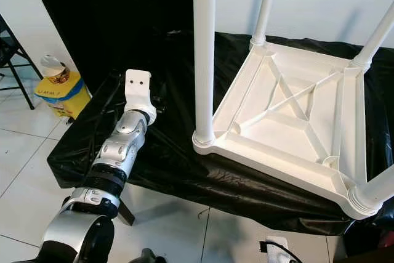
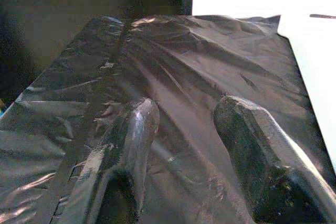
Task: Building children table
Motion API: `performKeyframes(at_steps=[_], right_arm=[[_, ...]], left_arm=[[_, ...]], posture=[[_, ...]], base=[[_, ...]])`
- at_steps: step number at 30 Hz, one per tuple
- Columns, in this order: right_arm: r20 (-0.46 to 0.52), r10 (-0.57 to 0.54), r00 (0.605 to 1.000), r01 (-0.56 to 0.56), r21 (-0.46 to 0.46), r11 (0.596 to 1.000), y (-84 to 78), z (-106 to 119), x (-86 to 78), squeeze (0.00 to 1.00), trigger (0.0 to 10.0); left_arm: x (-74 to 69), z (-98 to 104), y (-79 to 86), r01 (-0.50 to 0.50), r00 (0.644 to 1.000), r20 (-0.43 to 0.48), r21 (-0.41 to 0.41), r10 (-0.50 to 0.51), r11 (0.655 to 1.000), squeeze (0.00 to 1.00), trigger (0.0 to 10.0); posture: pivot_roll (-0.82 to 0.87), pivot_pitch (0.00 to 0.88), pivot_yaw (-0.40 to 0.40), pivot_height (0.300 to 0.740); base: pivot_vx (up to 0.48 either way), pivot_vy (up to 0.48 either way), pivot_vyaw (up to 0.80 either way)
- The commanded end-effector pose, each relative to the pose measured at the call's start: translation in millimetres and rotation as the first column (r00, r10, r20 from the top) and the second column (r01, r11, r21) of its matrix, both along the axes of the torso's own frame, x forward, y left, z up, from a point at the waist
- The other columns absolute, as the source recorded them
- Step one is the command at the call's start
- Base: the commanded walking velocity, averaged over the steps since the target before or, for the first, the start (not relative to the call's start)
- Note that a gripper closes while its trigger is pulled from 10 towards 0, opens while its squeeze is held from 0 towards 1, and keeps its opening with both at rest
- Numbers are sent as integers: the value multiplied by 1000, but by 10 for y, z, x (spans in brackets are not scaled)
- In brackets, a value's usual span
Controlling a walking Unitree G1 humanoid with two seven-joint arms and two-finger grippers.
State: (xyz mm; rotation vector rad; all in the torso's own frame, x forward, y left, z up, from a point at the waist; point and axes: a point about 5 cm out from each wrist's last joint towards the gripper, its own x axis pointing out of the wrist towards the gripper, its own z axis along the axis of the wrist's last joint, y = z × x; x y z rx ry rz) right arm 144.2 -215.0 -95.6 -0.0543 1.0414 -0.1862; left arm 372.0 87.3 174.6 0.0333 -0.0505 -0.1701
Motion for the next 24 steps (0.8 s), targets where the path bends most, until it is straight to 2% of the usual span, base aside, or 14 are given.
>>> performKeyframes(at_steps=[1,24], right_arm=[[-17,46,999,-46,-8,999,-6,2,24,0,10000],[-24,66,998,-66,-15,998,12,4,44,0,10000]], left_arm=[[-10,-18,36,-68,998,-7,1,68,998,0,10000],[-13,-4,-13,-48,999,-2,2,48,999,0,10000]], posture=[[37,35,-4,740],[36,14,1,740]], base=[[0,0,0],[0,0,0]])
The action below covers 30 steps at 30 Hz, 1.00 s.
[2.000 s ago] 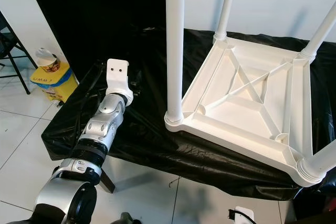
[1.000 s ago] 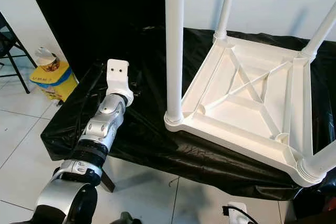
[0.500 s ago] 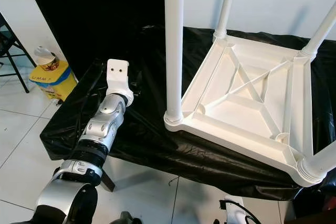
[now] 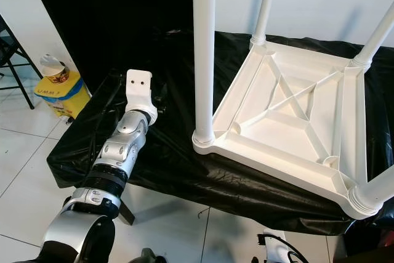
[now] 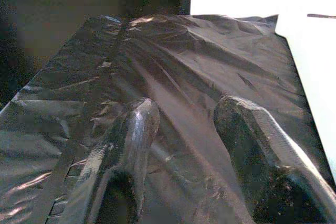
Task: Building children table
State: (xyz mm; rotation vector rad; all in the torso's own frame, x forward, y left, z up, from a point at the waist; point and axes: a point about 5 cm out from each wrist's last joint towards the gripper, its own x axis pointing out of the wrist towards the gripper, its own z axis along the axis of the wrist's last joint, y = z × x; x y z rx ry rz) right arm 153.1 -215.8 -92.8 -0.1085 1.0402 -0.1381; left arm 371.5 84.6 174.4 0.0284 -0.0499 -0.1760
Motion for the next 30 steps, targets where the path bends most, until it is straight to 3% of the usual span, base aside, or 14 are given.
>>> performKeyframes(at_steps=[1,24,30], right_arm=[[-19,0,1000,0,5,1000,20,-24,-46,0,10000],[-32,11,999,-11,8,1000,35,-33,-60,0,10000],[-30,11,999,-11,12,1000,39,-30,-50,0,10000]], left_arm=[[-8,-3,15,-54,999,-1,7,54,999,0,10000],[-20,-25,12,-52,999,-5,7,52,999,0,10000],[-35,-70,81,-62,998,-4,16,62,998,0,10000]], posture=[[36,14,1,740],[38,10,-1,740],[32,14,2,740]], base=[[0,0,0],[0,0,0],[0,0,0]])
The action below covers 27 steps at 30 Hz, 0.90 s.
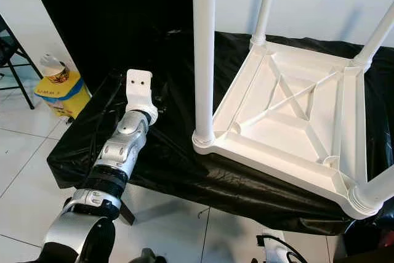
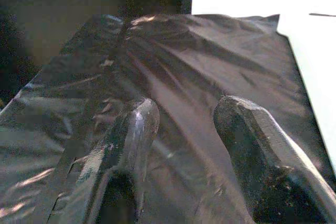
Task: Building children table
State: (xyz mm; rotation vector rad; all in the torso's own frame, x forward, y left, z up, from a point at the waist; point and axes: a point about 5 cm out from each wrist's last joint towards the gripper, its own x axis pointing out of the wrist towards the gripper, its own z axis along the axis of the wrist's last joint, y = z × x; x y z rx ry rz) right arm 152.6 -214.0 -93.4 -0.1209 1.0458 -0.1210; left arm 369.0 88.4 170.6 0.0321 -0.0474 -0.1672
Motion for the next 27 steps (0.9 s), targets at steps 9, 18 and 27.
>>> performKeyframes(at_steps=[9,18,27], right_arm=[[-11,-7,1000,7,19,1000,26,-14,-17,0,10000],[16,39,999,-39,35,999,92,11,69,0,10000],[81,-4,997,-6,127,992,170,39,139,0,10000]], left_arm=[[-61,-135,138,-61,998,5,-10,61,998,0,10000],[-86,-208,214,-67,997,25,-21,67,998,0,10000],[-80,-195,181,-53,998,26,-28,54,998,0,10000]], posture=[[25,8,-6,740],[20,1,-4,740],[6,1,12,740]], base=[[0,0,0],[0,0,0],[0,0,0]])
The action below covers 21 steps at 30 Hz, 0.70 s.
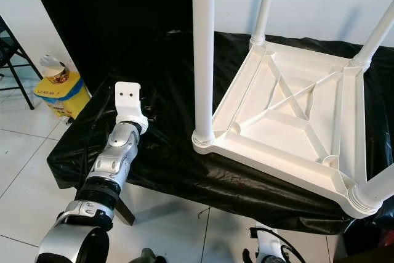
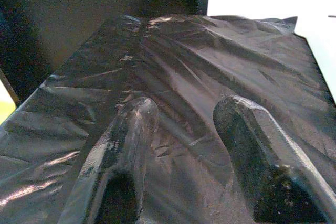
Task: Building children table
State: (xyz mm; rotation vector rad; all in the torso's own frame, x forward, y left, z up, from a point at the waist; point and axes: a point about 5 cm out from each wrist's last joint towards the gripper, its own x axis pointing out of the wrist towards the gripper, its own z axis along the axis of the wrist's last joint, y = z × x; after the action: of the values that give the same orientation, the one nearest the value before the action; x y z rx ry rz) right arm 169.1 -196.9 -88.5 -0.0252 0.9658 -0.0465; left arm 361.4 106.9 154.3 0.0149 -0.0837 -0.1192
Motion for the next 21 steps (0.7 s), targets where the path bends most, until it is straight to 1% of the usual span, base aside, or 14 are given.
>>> performKeyframes(at_steps=[1,3,5,6,7,8,12,18,21], right_arm=[[-2,-22,1000,22,18,1000,-1,-10,-25,0,10000],[9,-32,999,32,34,999,-4,-7,-25,0,10000],[28,-88,996,86,74,994,-31,-8,-50,0,10000],[28,-88,996,86,74,994,-31,-8,-50,0,10000],[34,-128,991,125,89,988,-58,-11,-72,0,10000],[34,-128,991,125,89,988,-58,-11,-72,0,10000],[41,-203,978,197,111,974,-99,-9,-85,0,10000],[60,-222,973,213,137,967,-109,9,-53,0,10000],[61,-218,974,208,136,969,-110,12,-49,0,10000]], left_arm=[[-5,-34,-6,-5,1000,-7,-7,5,1000,0,10000],[-4,-38,-12,-4,1000,-4,-7,4,1000,0,10000],[7,-34,-15,-6,1000,-1,-10,6,1000,0,10000],[7,-34,-15,-6,1000,-1,-10,6,1000,0,10000],[16,-28,-15,-8,1000,1,-11,8,1000,0,10000],[16,-28,-15,-8,1000,1,-11,8,1000,0,10000],[28,-4,-26,-8,1000,7,-17,8,1000,0,10000],[44,26,-30,-5,1000,17,-17,5,1000,0,10000],[50,37,-35,-3,1000,21,-17,4,1000,0,10000]], posture=[[6,1,12,740],[6,0,7,740],[8,0,4,740],[8,0,4,740],[9,0,2,740],[9,0,2,740],[12,0,-1,740],[17,0,-3,740],[18,0,-3,740]], base=[[0,0,0],[0,0,0],[0,0,0],[0,0,0],[0,0,0],[0,0,0],[0,0,0],[0,0,0],[0,0,0]])
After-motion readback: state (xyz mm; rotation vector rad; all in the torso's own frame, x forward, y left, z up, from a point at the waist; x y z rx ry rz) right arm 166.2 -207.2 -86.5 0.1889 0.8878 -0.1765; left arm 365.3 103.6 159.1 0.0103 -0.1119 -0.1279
